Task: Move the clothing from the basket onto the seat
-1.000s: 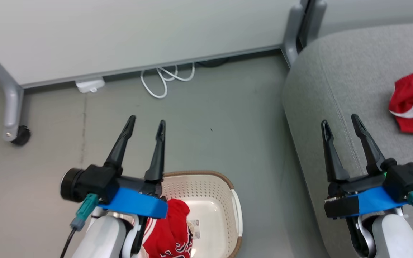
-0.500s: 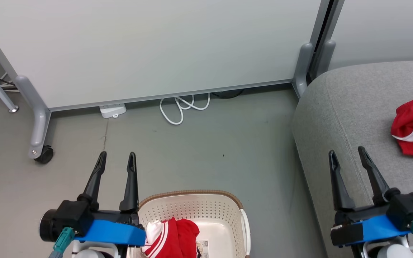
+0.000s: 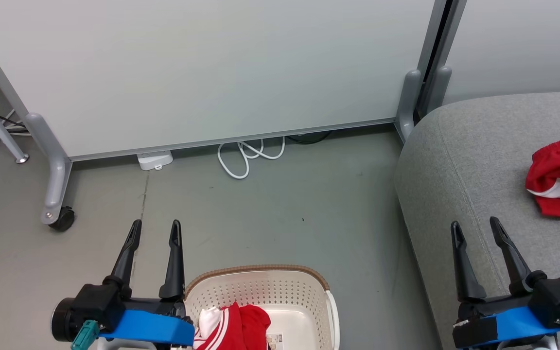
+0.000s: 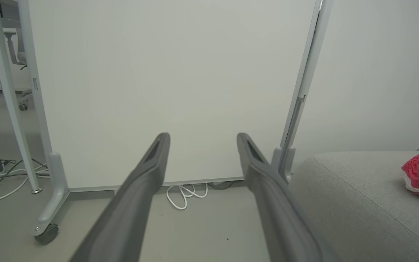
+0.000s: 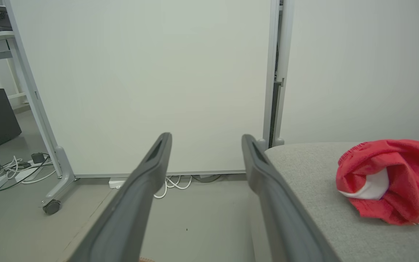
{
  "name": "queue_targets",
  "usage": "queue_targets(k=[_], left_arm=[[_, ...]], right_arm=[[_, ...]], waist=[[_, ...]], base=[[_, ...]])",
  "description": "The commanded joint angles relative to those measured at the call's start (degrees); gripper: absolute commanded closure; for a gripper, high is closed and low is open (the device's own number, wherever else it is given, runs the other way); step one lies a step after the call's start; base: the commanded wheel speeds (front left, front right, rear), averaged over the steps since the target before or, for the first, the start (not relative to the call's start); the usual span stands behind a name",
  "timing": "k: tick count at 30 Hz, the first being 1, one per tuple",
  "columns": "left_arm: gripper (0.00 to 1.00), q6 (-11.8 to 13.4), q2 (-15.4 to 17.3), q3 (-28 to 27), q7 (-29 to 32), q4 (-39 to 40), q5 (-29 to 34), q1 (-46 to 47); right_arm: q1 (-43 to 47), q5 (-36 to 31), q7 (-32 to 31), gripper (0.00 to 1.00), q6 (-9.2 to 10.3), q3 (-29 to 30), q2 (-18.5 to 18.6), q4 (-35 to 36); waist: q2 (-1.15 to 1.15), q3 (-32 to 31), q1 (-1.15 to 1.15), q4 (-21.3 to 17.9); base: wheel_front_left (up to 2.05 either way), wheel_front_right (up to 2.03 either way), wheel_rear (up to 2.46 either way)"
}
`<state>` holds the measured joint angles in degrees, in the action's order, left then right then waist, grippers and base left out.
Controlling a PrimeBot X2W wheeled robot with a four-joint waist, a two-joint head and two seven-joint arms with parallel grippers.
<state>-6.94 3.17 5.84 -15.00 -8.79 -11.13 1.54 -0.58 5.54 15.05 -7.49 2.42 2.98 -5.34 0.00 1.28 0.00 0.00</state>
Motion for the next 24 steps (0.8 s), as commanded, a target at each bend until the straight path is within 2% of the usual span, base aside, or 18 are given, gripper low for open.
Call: queue_targets(k=[1, 15, 19, 24], left_arm=[[0.0, -0.31, -0.15, -0.37, -0.27, -0.02, 0.26, -0.16], [0.0, -0.6, -0.3, -0.63, -0.27, -0.53, 0.87, 0.72], [0.0, -0.64, -0.24, 1.32, -0.27, -2.36, 1.24, 2.73], [0.0, -0.53, 2.14, 6.15, -0.27, -7.14, 0.64, 7.87]], right_arm=[[0.92, 0.1, 0.2, 0.0, -0.01, 0.09, -0.16, 0.19], [0.7, 0.59, 0.2, 0.0, -0.02, -0.52, -0.16, -0.11], [-0.08, 0.28, 0.2, 0.0, -0.02, -0.77, -0.15, 0.05], [-2.75, -0.74, 0.2, 0.0, -0.01, -0.91, -0.15, 0.75]], waist=[[0.0, -0.08, 0.0, 0.08], [0.0, -0.09, 0.0, 0.64], [0.0, 0.36, 0.0, 0.66], [0.0, 2.55, 0.0, 0.15]], base=[[0.0, 0.0, 0.0], [0.0, 0.0, 0.0], [0.0, 0.0, 0.0], [0.0, 0.0, 0.0]])
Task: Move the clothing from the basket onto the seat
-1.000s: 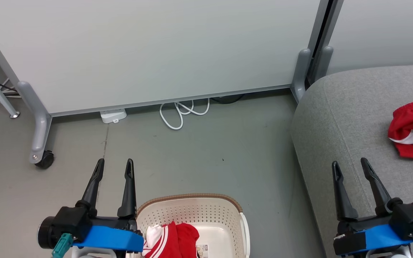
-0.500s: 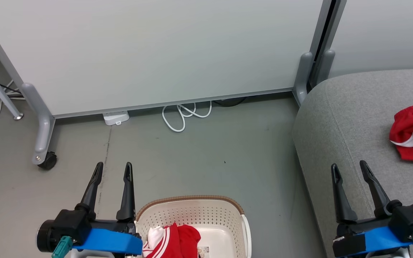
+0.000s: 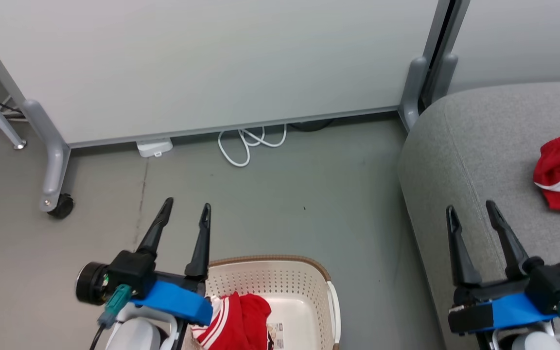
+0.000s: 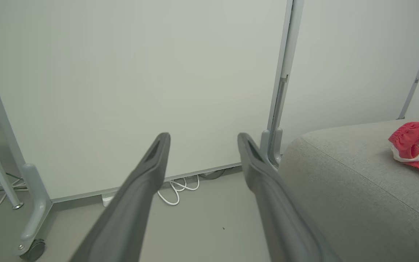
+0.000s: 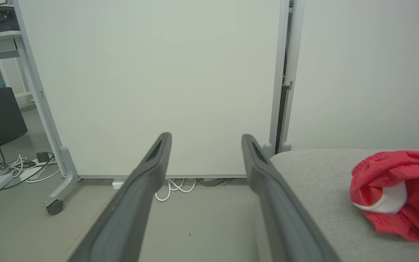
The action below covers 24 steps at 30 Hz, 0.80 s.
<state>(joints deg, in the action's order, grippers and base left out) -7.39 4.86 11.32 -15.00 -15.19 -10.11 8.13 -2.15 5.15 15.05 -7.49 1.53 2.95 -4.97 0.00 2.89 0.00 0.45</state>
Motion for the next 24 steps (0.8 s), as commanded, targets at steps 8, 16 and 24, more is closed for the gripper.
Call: queue_targets(k=[8, 16, 24], left_arm=[[0.0, -0.08, 4.4, 11.16, -0.22, -12.44, -2.36, 11.47], [0.0, -0.08, 7.91, 24.59, -0.22, -26.67, -4.78, 22.43], [0.0, -0.07, 10.5, 40.17, 1.59, -38.83, -8.15, 32.28]], right_arm=[[-6.59, -1.59, 0.19, 0.0, -0.02, 0.46, 0.0, 2.29], [-13.59, -1.21, 0.19, 0.0, -0.02, -0.61, 0.4, 3.97], [-19.96, -0.6, 0.2, 0.0, -0.02, -2.32, 0.09, 5.14]], waist=[[0.0, 9.28, 0.0, -2.31], [0.0, 20.68, 0.0, -5.7], [0.0, 30.85, 0.0, -8.56]], base=[[0.0, 0.0, 0.0], [0.0, 0.0, 0.0], [0.0, 0.0, 0.0]])
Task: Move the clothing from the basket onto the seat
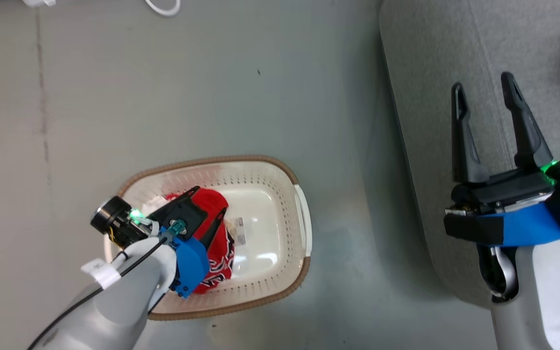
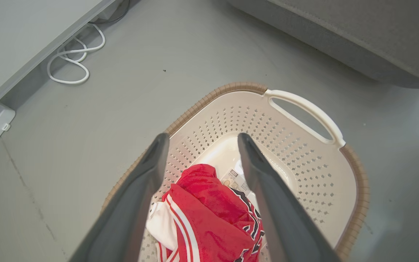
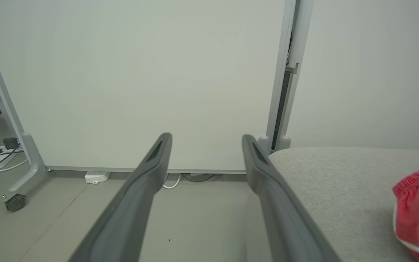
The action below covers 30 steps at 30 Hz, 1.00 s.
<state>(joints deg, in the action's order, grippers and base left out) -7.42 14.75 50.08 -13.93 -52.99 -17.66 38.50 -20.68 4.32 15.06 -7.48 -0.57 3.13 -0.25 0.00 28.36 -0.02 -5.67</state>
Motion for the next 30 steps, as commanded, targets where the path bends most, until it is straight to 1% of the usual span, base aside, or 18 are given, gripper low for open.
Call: queue_targets(k=[1, 6, 10, 14, 16, 17, 19, 20, 22, 26, 30], left_arm=[[0.0, -0.04, 1.04, 3.19, 1.29, -2.2, -1.02, 3.03], [0.0, -0.04, 2.41, 11.73, 5.45, -7.12, -2.75, 7.69], [0.0, -0.04, 3.22, 18.29, 8.77, -9.36, -4.24, 9.99], [0.0, -0.04, 3.98, 22.17, 13.31, -10.46, -4.61, 11.1], [0.0, -0.04, 4.42, 22.93, 15.25, -10.19, -3.35, 11.34], [0.0, -0.04, 4.42, 22.93, 15.25, -10.19, -3.35, 11.34], [0.0, -0.04, 5.17, 23.35, 18.43, -9.9, -1.4, 11.65], [0.0, -0.04, 5.17, 23.35, 18.43, -9.9, -1.4, 11.65], [0.0, -0.04, 5.8, 23.4, 20.2, -9.5, 1.71, 11.54], [0.0, -0.04, 7.07, 23.41, 21.22, -9.86, 7.9, 12.59], [0.0, -0.04, 7.06, 23.41, 20.54, -11.2, 10.79, 14.05]], right_arm=[[-2.18, 0.3, 0.19, 0.0, -0.02, -0.49, -0.12, 0.64], [-5.25, 0.76, 0.19, 0.0, -0.02, -1.5, -0.25, 1.41], [-6.93, 1.6, 0.18, 0.0, -0.02, -1.95, -0.28, 1.86], [-7.9, 2.58, 0.19, 0.0, -0.02, -1.94, -0.29, 2.21], [-8.31, 2.89, 0.18, 0.0, -0.03, -2.11, -0.3, 2.47], [-8.31, 2.89, 0.18, 0.0, -0.03, -2.11, -0.3, 2.47], [-9.04, 3.26, 0.19, 0.0, -0.03, -2.21, -0.29, 3.07], [-9.04, 3.26, 0.19, 0.0, -0.03, -2.21, -0.29, 3.07], [-9.43, 3.58, 0.18, 0.0, -0.02, -2.28, -0.3, 3.45], [-10.5, 4.03, 0.18, 0.0, -0.02, -2.8, -0.3, 4.23], [-11.04, 4.86, 0.18, 0.0, -0.02, -2.91, -0.29, 5.01]], waist=[[0.0, 6.72, 0.02, -2.75], [0.0, 11.95, 0.02, -4.11], [0.0, 15.08, 0.02, -5.03], [0.0, 17.43, 0.02, -5.65], [0.0, 18.54, 0.02, -5.96], [0.0, 18.54, 0.02, -5.96], [0.0, 20.22, 0.02, -6.3], [0.0, 20.22, 0.02, -6.3], [0.0, 21.34, 0.02, -6.57], [0.0, 23.82, 0.02, -7.34], [0.0, 26.16, 0.02, -8.05]], base=[[0.0, 0.0, 0.0], [0.0, 0.0, 0.0], [0.0, 0.0, 0.0], [0.0, 0.0, 0.0], [0.0, 0.0, 0.0], [0.0, 0.0, 0.0], [0.0, 0.0, 0.0], [0.0, 0.0, 0.0], [0.0, 0.0, 0.0], [0.0, 0.0, 0.0], [0.0, 0.0, 0.0]])
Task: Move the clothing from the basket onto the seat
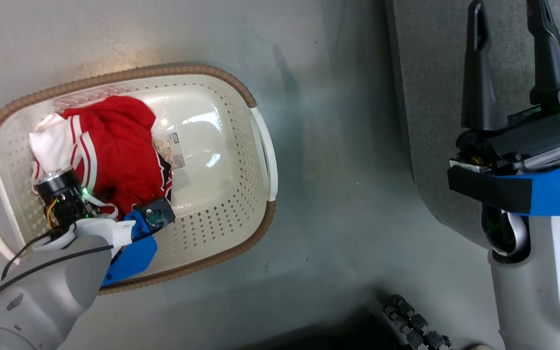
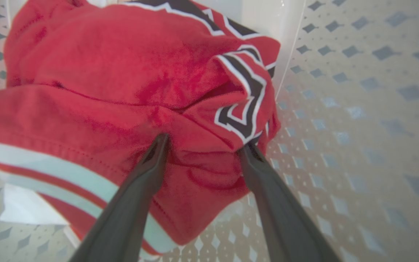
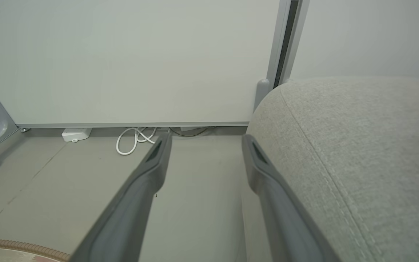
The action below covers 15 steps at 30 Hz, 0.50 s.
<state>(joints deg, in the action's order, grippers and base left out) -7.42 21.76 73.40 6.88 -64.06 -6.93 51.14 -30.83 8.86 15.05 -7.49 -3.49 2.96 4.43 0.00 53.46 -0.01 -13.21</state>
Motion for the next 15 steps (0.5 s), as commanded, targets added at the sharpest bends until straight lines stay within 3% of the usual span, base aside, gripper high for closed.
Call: queue_targets(k=[1, 7, 8, 9, 10, 15], left_arm=[[0.0, -0.04, -0.1, 0.1, -0.39, -0.53, 0.53, 1.84], [0.0, -0.04, -1.31, 0.12, -0.23, -3.14, 0.51, 2.79], [0.66, -0.04, -1.43, 0.12, -0.3, -3.44, 0.56, 2.91], [0.92, -0.04, -1.52, 0.12, -0.58, -3.63, 0.89, 2.87], [1.0, -0.04, -1.64, 0.12, -0.9, -3.76, 1.38, 2.5], [1.0, -0.04, -2.57, 0.11, -1.85, -4.56, 1.3, 1.6]], right_arm=[[-0.84, 0.46, 0.2, 0.0, -0.02, 0.06, -0.13, 0.58], [-0.4, 0.94, 0.2, 0.0, -0.02, 0.25, -0.12, 1.58], [-0.33, 1.01, 0.2, 0.0, -0.01, 0.29, -0.12, 1.62], [-0.29, 1.09, 0.2, 0.0, -0.02, 0.28, -0.13, 1.62], [-0.26, 1.16, 0.2, 0.0, -0.02, 0.26, -0.13, 1.58], [-0.19, 0.91, 0.2, 0.0, -0.02, 0.54, -0.12, 1.65]], waist=[[0.0, 1.59, 0.01, -0.57], [0.0, 3.0, 0.01, -0.82], [0.0, 3.07, 0.01, -0.86], [0.0, 3.09, 0.01, -0.94], [0.0, 3.03, 0.01, -1.03], [0.0, 2.45, 0.01, -0.81]], base=[[0.0, 0.0, 0.0], [0.0, 0.0, 0.0], [0.0, 0.0, 0.0], [0.0, 0.0, 0.0], [0.0, 0.0, 0.0], [0.0, 0.0, 0.0]])
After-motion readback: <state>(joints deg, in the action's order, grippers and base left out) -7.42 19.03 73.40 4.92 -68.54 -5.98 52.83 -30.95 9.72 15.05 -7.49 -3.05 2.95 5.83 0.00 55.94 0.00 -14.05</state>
